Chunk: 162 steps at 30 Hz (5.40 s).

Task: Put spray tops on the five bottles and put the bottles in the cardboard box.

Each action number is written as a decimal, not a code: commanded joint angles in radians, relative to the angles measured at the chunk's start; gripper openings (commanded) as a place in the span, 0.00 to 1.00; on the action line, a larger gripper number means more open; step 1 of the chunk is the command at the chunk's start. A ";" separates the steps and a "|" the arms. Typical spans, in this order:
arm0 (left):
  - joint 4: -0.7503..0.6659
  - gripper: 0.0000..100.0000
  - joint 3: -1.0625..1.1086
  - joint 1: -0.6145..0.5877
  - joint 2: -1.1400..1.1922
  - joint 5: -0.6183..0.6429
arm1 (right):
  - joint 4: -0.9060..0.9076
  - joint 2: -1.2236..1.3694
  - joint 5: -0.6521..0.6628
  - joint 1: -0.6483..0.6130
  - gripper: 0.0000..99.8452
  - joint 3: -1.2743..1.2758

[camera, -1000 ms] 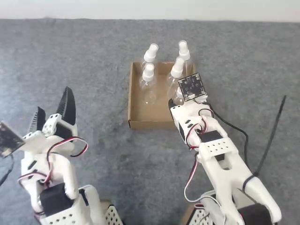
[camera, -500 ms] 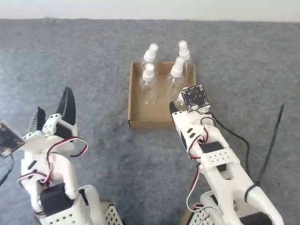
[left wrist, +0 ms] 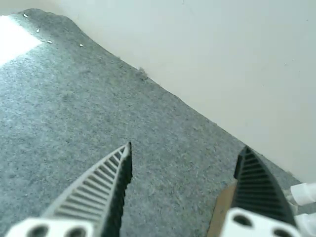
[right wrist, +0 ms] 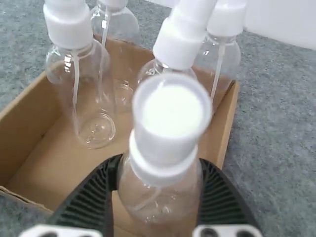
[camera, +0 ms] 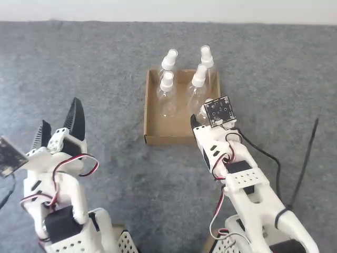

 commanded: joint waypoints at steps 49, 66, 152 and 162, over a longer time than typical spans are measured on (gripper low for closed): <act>-0.044 0.31 -0.044 -0.005 -0.003 0.006 | 0.194 -0.200 -0.147 -0.027 0.38 -0.028; -0.048 0.28 -0.042 -0.003 -0.003 -0.026 | 0.242 -0.226 -0.172 -0.065 0.45 -0.031; -0.146 0.16 0.093 0.210 -0.003 -0.127 | 0.682 -0.914 -0.173 0.030 0.09 0.084; -0.453 0.02 0.289 0.319 -0.003 -0.296 | 0.682 -1.182 -0.172 0.030 0.09 0.215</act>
